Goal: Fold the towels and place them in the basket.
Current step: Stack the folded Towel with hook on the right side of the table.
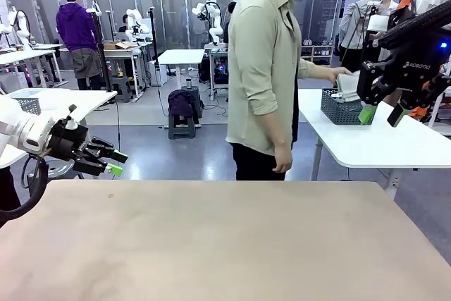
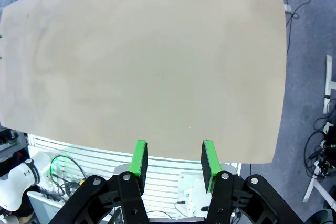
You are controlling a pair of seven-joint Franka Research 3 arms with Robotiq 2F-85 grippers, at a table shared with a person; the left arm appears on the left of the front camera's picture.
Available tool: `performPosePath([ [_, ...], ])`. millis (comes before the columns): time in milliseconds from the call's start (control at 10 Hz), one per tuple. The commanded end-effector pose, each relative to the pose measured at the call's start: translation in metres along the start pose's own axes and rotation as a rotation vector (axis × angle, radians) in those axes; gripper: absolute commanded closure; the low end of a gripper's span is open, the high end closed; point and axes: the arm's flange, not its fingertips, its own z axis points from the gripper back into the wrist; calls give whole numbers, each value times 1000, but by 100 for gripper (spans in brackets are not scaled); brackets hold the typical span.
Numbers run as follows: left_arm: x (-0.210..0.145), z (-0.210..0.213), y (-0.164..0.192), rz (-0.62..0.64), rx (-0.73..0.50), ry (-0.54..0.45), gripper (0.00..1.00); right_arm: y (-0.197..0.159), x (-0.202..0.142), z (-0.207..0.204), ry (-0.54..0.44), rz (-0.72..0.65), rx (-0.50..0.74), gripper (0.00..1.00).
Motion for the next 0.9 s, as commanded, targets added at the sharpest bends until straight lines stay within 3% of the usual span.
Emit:
performPosePath([
  [0,1,0,-1,-3,0,-1,31,-2,2,0,1,-1,9,47],
  [800,1,0,-1,-3,0,-1,31,-2,2,0,1,-1,9,47],
])
